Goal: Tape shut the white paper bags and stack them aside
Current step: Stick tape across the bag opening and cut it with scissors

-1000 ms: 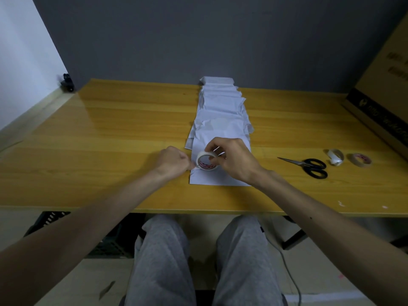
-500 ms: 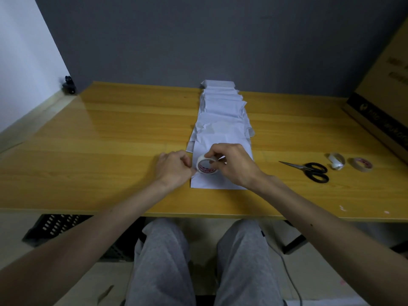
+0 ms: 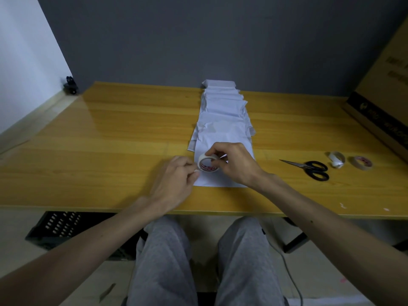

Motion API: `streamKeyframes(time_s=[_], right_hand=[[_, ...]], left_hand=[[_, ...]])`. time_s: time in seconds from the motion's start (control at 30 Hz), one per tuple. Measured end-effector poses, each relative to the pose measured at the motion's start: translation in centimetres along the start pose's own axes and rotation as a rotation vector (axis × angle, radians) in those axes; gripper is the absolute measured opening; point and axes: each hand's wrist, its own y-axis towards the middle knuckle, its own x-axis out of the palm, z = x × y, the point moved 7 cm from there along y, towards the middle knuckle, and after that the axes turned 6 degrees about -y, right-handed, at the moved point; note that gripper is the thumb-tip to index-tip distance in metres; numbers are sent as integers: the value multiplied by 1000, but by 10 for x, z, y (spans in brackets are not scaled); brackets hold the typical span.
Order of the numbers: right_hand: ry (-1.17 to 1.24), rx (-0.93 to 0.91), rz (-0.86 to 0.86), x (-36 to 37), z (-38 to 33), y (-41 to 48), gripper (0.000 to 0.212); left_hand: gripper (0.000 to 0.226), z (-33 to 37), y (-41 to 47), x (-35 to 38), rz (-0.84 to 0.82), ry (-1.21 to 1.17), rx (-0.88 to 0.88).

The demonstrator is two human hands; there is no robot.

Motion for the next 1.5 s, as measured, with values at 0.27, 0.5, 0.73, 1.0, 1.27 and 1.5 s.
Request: streamKeyframes(time_s=[0.27,0.5,0.73,1.0,1.27,1.5], right_hand=[[32,4,24,0,1,-1,15],[53,-9,-10,4,-1,-2,21],[55,33,46,2,4,-8,20],[-51,-78,6,-2,0,-4,9],[-131,-70,-31,-12,4,-5,25],[-243,-92,-92,-19,11,-8,27]], left_hand=[[87,5,-17,12,-320,190,25],[91,-4,-19,14,-421,210,19],[100,-11,-18,16,-468,276,35],[90,-9,-19,15,-430,311,41],[83,-9,-17,13,-463,326,24],[84,-7,-15,11,-472,307,-4]])
